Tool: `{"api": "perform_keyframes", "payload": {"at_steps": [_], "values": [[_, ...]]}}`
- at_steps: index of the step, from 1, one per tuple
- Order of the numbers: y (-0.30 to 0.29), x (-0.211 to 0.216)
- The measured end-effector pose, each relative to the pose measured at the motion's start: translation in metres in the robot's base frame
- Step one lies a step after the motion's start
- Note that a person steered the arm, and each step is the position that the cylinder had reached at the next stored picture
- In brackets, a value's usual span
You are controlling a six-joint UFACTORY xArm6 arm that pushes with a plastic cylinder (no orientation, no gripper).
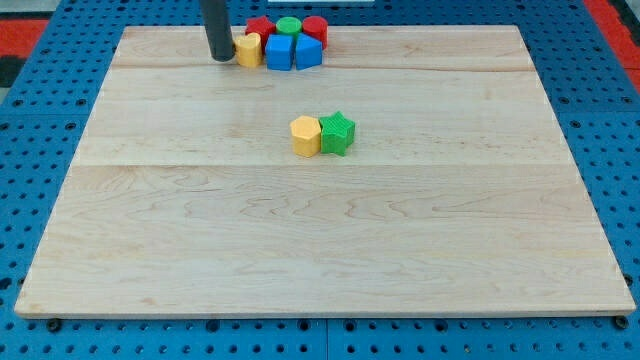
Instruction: Move the yellow hexagon along with the green star towards right
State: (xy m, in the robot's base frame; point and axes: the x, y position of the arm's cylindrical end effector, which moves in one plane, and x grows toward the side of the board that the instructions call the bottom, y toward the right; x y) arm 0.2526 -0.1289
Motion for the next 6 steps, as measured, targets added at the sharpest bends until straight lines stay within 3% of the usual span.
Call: {"api": "perform_keyframes", "payload": {"at_steps": [1, 2, 4, 5, 6], "values": [[0.001, 0.001], [-0.002, 0.031], [0.009, 0.137], [0.052, 0.171], [0.094, 0.174]]}}
